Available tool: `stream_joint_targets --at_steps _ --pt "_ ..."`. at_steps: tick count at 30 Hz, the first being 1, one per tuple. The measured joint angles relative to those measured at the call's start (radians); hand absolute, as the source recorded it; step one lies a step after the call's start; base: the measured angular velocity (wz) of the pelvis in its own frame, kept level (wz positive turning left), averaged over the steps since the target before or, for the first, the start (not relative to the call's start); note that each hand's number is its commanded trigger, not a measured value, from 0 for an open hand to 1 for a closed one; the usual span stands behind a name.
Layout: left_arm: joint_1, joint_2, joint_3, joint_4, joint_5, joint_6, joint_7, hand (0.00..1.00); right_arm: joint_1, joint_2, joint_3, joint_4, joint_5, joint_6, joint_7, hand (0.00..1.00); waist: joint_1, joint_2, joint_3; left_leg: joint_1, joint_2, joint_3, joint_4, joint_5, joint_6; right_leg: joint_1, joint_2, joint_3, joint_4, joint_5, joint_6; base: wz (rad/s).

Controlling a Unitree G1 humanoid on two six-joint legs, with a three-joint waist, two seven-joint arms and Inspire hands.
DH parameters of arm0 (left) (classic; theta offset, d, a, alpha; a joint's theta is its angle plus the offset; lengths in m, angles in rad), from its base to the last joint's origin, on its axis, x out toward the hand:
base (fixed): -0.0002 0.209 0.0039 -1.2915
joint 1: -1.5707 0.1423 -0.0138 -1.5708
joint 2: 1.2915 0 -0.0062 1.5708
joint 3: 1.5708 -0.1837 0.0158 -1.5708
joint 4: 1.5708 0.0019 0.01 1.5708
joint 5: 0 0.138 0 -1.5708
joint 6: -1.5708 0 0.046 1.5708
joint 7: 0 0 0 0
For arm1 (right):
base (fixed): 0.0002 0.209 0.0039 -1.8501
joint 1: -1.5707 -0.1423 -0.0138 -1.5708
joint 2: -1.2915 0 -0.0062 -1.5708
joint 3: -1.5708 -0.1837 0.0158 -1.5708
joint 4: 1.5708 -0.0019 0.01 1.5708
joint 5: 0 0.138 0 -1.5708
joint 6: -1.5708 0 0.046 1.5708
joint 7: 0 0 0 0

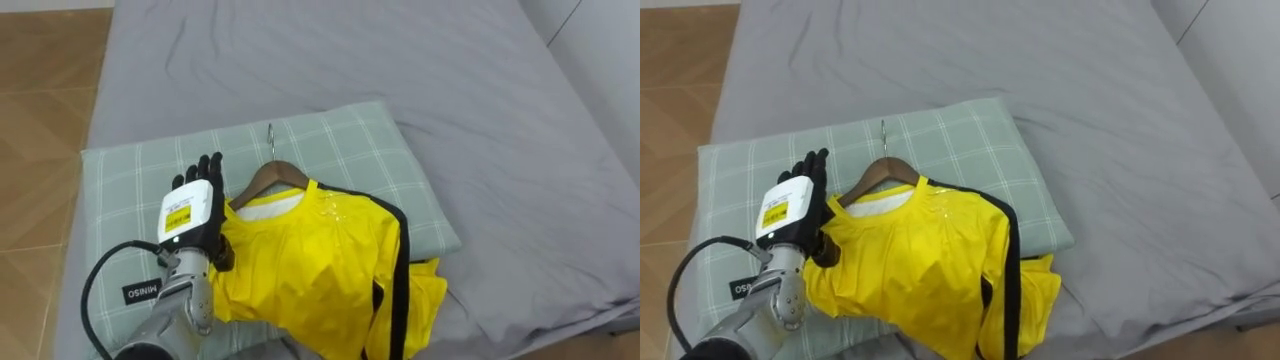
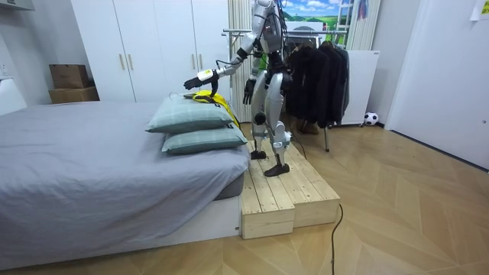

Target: Hang clothes

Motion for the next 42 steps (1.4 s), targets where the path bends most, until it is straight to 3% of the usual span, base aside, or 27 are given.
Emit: stream_joint_targets --at_steps 3,26,42 --pt "0.001 -0.003 0.0 0.007 0.0 0.001 -0.004 0.0 0.0 -0.002 -0.001 0.0 0.0 0.001 0.003 0.0 0.0 0.002 -0.0011 0.0 0.005 0.021 -0.002 0.0 0.001 0.0 0.0 -0.001 0.0 0.002 -0.001 0.0" --pt "0.004 -0.01 -0.025 0.069 0.0 0.063 -0.107 0.0 0.02 -0.008 -0.018 -0.001 0.004 0.01 0.031 0.0 -0.001 0.009 -0.0058 0.015 0.004 0.025 -0.002 -0.002 0.003 0.014 0.0 0.004 -0.003 0.007 -0.001 0.0" --pt "0.005 -0.018 -0.028 0.116 0.002 0.072 -0.146 0.0 0.027 -0.007 -0.017 -0.001 0.056 0.01 0.027 0.0 -0.002 0.01 -0.0064 0.015 0.004 0.026 -0.002 -0.003 0.004 0.014 0.002 0.015 -0.002 0.011 0.0 0.0"
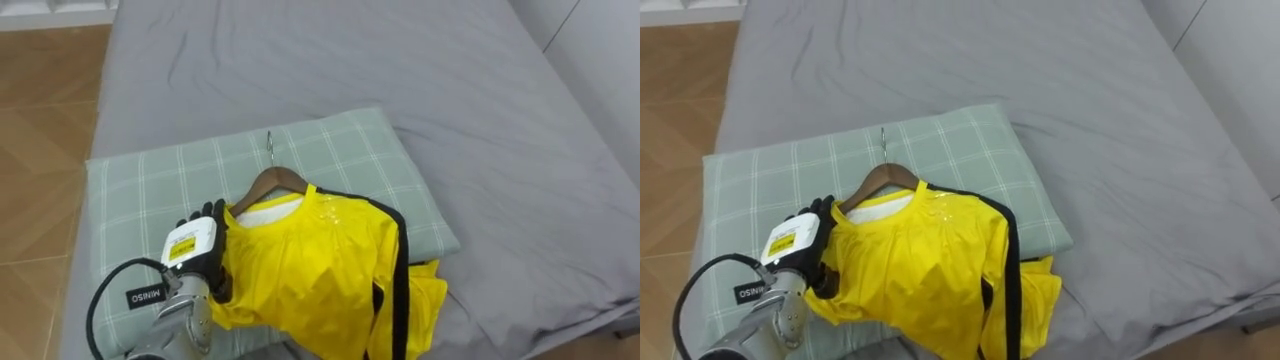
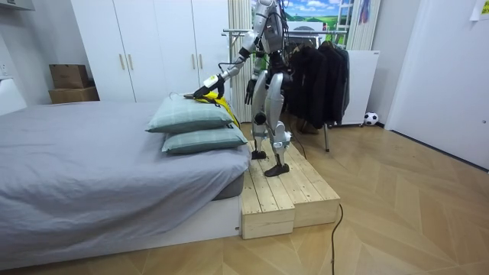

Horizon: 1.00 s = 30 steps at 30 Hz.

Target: Hang clothes

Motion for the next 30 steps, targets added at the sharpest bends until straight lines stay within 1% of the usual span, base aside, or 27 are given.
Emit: stream_joint_targets --at_steps 3,12,14,18,20,24,26,30 --pt "0.0 -0.001 0.0 0.007 0.0 0.002 -0.016 0.0 -0.002 0.001 0.0 0.0 0.0 0.0 -0.006 0.0 0.0 -0.001 0.0004 -0.001 0.0 0.0 0.0 -0.001 0.001 -0.002 0.0 0.0 0.0 0.0 0.0 0.0" --pt "0.0 -0.001 0.0 0.008 0.004 0.007 -0.017 0.0 -0.008 0.001 0.001 -0.001 -0.001 0.001 -0.007 0.0 -0.001 -0.003 0.0016 -0.017 0.0 0.003 0.002 -0.004 0.004 -0.017 0.0 -0.001 0.0 -0.001 0.002 0.0" --pt "0.0 0.0 0.0 0.009 0.015 0.012 -0.017 0.0 -0.009 0.001 0.001 -0.001 -0.003 0.01 -0.007 0.0 -0.002 -0.006 0.0024 -0.022 0.0 0.003 0.001 -0.004 0.004 -0.023 0.0 -0.001 0.001 -0.001 0.002 0.0" --pt "-0.001 0.001 -0.003 0.008 0.028 0.017 -0.017 0.0 -0.009 0.001 0.001 -0.003 0.0 0.012 -0.006 0.0 -0.005 -0.009 0.0032 -0.023 0.0 0.004 0.001 -0.004 0.004 -0.027 0.0 -0.001 0.001 -0.003 0.004 0.0" --pt "-0.013 0.007 -0.003 0.008 0.027 0.02 -0.019 0.0 -0.01 0.002 0.0 -0.009 0.0 0.012 -0.005 0.0 -0.008 -0.01 0.0028 -0.039 0.0 0.007 0.004 -0.005 0.005 -0.041 0.0 0.0 0.001 -0.003 0.004 0.0" --pt "-0.016 0.029 -0.003 0.007 0.024 0.019 -0.039 0.0 -0.009 0.003 -0.002 -0.017 0.0 0.013 -0.005 0.0 -0.025 -0.01 0.0027 -0.051 0.004 0.007 0.023 -0.01 0.006 -0.043 0.0 -0.005 0.001 -0.003 0.004 0.01" --pt "-0.024 0.04 0.001 0.008 -0.002 0.019 -0.056 0.0 -0.01 0.004 -0.004 -0.028 -0.001 0.018 -0.005 0.0 -0.029 -0.011 0.0024 -0.056 0.004 0.012 0.027 -0.013 0.009 -0.05 -0.001 0.0 0.001 -0.002 0.005 -0.03" --pt "-0.051 0.048 0.009 0.008 -0.027 0.019 -0.059 0.0 -0.011 0.004 -0.013 -0.04 -0.001 0.022 -0.012 0.0 -0.032 -0.011 0.0025 -0.079 0.004 0.013 0.052 -0.02 0.011 -0.072 -0.005 0.001 0.022 -0.004 0.006 -0.01"
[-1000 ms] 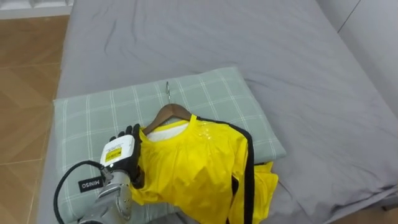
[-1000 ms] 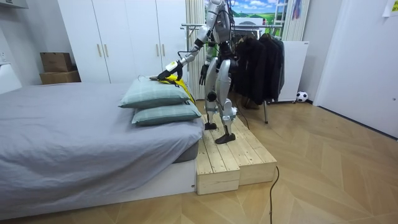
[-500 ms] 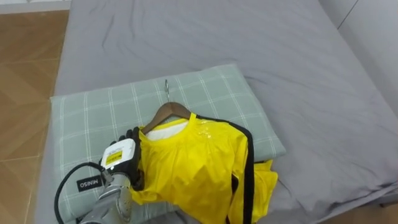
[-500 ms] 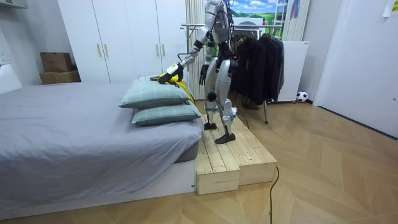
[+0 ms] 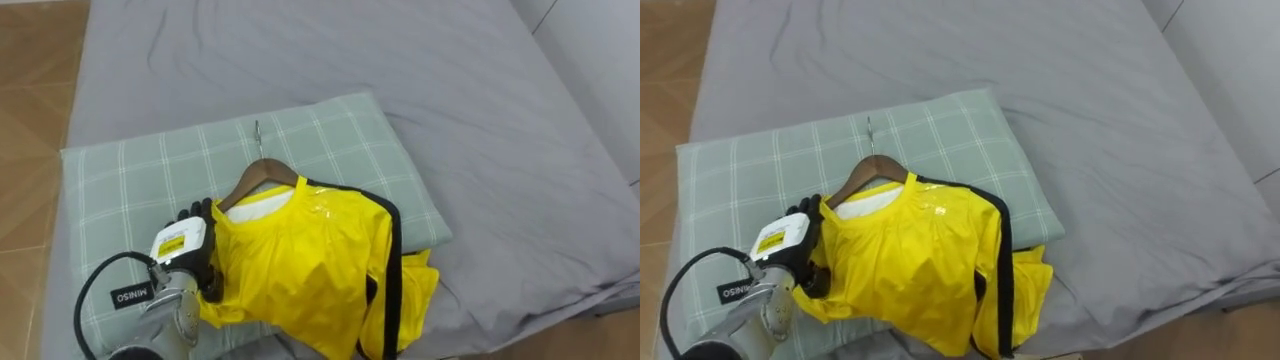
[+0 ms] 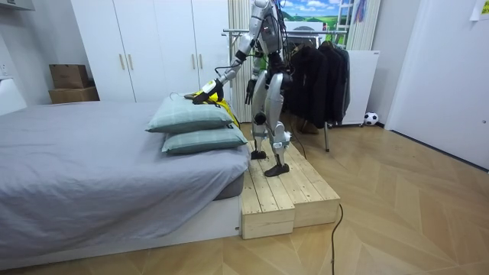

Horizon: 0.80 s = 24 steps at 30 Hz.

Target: Hang clothes

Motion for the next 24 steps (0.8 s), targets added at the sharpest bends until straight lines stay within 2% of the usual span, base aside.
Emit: stream_joint_targets --at_steps 5,13,17,18,19,24 --pt "-0.044 0.018 -0.002 0.0 -0.025 0.0 0.003 0.0 -0.002 0.0 0.001 -0.019 -0.003 0.0 -0.027 0.0 -0.001 0.0 0.0003 -0.03 0.0 0.001 0.031 -0.007 0.004 -0.024 -0.002 0.005 0.014 0.001 0.0 0.0" --pt "-0.045 0.022 -0.009 0.0 -0.064 -0.001 0.003 0.02 0.003 -0.003 0.012 -0.048 0.0 0.0 -0.05 0.0 0.0 0.006 0.0037 -0.047 0.0 0.002 0.038 -0.009 0.005 -0.034 -0.002 0.005 0.013 0.009 0.001 0.0" --pt "-0.046 0.022 -0.011 0.0 -0.063 -0.002 0.003 0.7 0.0 -0.003 0.012 -0.048 0.0 0.0 -0.052 0.0 0.0 0.01 0.0065 -0.047 0.0 0.002 0.038 -0.009 0.005 -0.035 -0.002 0.005 0.013 0.009 0.0 0.0" --pt "-0.046 0.022 -0.013 -0.001 -0.063 -0.002 0.003 0.82 0.0 -0.003 0.012 -0.047 0.0 -0.001 -0.052 0.0 0.0 0.011 0.0068 -0.048 0.0 0.002 0.038 -0.009 0.005 -0.035 -0.002 0.005 0.014 0.009 0.0 0.0" --pt "-0.049 0.022 -0.015 -0.001 -0.062 -0.002 0.003 1.0 -0.001 -0.003 0.012 -0.046 0.0 0.0 -0.051 0.0 0.0 0.012 0.0073 -0.049 0.0 0.002 0.039 -0.01 0.006 -0.037 -0.002 0.005 0.016 0.009 0.0 0.0" --pt "-0.07 0.024 -0.029 -0.001 -0.062 -0.002 0.003 1.0 -0.007 -0.003 0.012 -0.044 -0.003 -0.001 -0.051 0.0 0.0 0.018 0.0118 -0.06 0.001 0.001 0.043 -0.01 0.006 -0.047 -0.003 0.005 0.019 0.009 0.0 0.0"
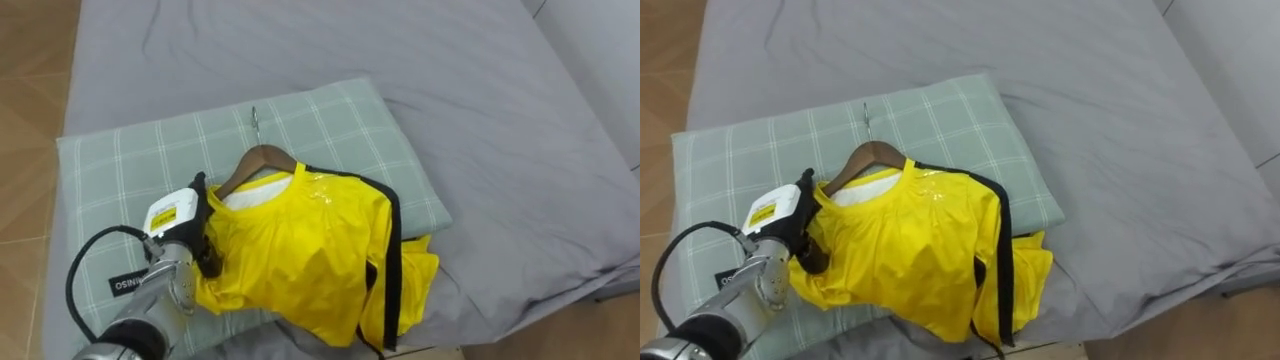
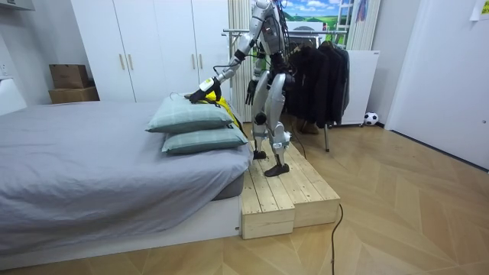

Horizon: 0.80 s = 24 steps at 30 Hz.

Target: Hang clothes

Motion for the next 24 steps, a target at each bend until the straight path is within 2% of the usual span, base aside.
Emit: stream_joint_targets --at_steps 5,24 --pt "-0.027 0.022 0.0 -0.003 0.0 -0.002 0.002 1.0 -0.011 0.0 0.0 0.004 -0.005 0.0 0.0 0.0 -0.001 0.009 0.0075 0.001 0.0 0.0 -0.001 0.0 0.0 0.0 0.0 0.0 -0.001 0.0 0.0 0.0" --pt "-0.031 0.026 0.0 -0.003 0.0 -0.004 -0.003 1.0 -0.013 0.002 0.0 0.005 -0.006 0.0 0.003 0.0 -0.004 0.007 0.0094 0.0 0.0 0.0 -0.008 -0.001 0.001 0.0 0.0 -0.003 -0.007 -0.001 0.002 0.0"
